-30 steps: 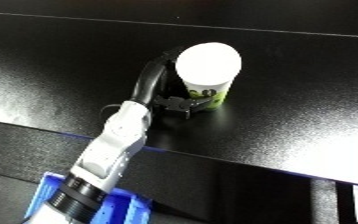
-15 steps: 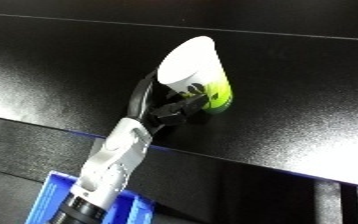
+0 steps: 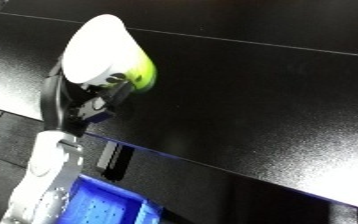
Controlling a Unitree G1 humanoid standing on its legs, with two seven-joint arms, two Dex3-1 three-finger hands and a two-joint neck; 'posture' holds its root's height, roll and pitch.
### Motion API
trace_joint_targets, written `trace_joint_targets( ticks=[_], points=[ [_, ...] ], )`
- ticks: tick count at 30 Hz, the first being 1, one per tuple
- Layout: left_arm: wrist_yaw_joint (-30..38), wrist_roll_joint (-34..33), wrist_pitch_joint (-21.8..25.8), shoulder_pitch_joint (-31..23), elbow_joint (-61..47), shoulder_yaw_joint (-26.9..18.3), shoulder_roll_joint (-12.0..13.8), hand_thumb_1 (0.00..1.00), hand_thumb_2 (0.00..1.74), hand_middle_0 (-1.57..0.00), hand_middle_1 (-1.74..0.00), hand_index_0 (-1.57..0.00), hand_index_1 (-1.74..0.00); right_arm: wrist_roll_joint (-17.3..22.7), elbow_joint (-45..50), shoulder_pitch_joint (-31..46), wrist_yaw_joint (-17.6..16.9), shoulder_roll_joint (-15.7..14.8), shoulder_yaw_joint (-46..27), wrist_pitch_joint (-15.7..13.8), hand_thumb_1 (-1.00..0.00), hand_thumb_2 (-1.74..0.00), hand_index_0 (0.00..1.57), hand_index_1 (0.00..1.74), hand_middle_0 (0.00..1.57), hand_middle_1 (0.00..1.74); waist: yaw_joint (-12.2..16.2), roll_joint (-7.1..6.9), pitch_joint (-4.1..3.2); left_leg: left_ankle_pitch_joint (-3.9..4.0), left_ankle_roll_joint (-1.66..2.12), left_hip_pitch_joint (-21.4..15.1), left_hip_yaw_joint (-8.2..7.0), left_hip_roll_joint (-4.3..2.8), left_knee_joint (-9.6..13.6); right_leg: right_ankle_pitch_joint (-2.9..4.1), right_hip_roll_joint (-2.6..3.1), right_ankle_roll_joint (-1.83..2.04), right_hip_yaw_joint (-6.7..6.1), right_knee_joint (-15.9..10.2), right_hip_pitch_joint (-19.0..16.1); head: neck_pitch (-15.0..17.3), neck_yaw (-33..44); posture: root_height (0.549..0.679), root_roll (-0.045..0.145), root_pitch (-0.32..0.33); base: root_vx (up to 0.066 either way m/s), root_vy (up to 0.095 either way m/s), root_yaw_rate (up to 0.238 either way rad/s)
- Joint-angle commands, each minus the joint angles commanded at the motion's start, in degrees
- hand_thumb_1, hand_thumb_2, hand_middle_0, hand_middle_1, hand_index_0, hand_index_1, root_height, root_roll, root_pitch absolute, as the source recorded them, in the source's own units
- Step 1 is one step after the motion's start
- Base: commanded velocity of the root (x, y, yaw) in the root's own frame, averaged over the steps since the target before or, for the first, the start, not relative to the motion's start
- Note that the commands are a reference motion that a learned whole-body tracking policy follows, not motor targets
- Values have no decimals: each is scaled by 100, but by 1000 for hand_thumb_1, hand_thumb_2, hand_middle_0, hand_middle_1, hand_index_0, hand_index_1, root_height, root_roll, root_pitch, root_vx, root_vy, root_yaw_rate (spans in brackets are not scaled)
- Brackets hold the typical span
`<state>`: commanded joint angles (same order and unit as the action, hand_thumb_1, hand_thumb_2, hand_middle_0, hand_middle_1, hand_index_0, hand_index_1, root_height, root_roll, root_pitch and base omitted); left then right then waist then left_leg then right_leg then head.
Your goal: Pick up the object and place it into the box
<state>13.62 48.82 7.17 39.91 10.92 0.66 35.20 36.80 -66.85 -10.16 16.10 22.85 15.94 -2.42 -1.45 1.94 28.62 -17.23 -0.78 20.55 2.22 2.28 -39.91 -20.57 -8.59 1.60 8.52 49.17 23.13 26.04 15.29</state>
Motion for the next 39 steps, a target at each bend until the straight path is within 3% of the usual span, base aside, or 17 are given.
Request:
trace_joint_targets(
  ticks=[5,11,13,17,21,28,32,39],
  points=[
    [533,-179,314,-564,429,-571,273,1000,1740,-1570,-1740,-1570,-1740,30,-25,74,-6,35,-116,-32,0,0,0,0,0,0,-117,55,19,39,11,-15,40,42,11,-55,-31,-41,51,18,-65,81,331,628,59,-60,-27,3,104],
    [1029,-214,933,-1240,1618,-1082,442,1000,1740,-1570,-1740,-1570,-1740,91,-1,70,-77,80,-136,26,0,0,0,0,0,0,-196,92,29,60,21,-7,70,77,-40,-144,-29,-99,87,35,-144,747,1215,629,67,-64,-27,8,68],
    [1113,-103,1158,-1413,2073,-1162,479,1000,1740,-1570,-1740,-1570,-1740,68,10,50,-131,86,-119,70,0,0,0,0,0,0,-211,96,34,70,24,-13,76,83,-51,-178,-30,-115,98,39,-193,831,1609,629,69,-68,1,19,55],
    [1178,-72,1644,-1607,2873,-1203,549,1000,1740,-1570,-1740,-1570,-1740,-50,8,23,-255,75,-36,160,0,0,0,0,0,0,-224,63,36,55,-2,-21,74,76,-114,-241,-36,-136,117,66,-275,766,2418,628,69,-78,23,24,36],
    [1190,64,1853,-1717,3560,-1267,422,1000,1740,-1570,-1740,-1570,-1740,-72,-22,29,-322,39,52,231,0,0,0,0,0,0,-239,-23,2,57,-39,-22,85,52,-130,-294,-2,-149,135,67,-338,740,3224,628,64,-81,29,21,-8],
    [537,1033,1607,-1701,4732,-1483,252,1000,1740,-1570,-1740,-1570,-1740,-244,-140,34,-385,-41,107,289,0,0,0,0,0,0,-226,-189,-23,107,-76,16,132,17,-98,-344,68,-156,162,46,-411,545,4130,627,52,-83,15,-8,42],
    [106,1343,1253,-1657,5330,-1514,259,1000,1740,-1570,-1740,-1570,-1740,-336,-198,36,-311,-74,135,305,0,0,0,0,0,0,-190,-284,-28,136,-71,28,150,-16,-51,-363,115,-162,155,15,-430,488,4392,627,49,-81,2,-3,15],
    [-585,1523,620,-1617,6221,-1442,229,650,1131,-1020,-1131,-1020,-1131,-475,-260,13,-176,-104,161,287,0,0,0,0,0,0,-134,-396,-45,207,-42,-10,149,-52,133,-345,182,-152,151,-158,-504,523,4460,630,46,-76,0,5,6]
  ],
)
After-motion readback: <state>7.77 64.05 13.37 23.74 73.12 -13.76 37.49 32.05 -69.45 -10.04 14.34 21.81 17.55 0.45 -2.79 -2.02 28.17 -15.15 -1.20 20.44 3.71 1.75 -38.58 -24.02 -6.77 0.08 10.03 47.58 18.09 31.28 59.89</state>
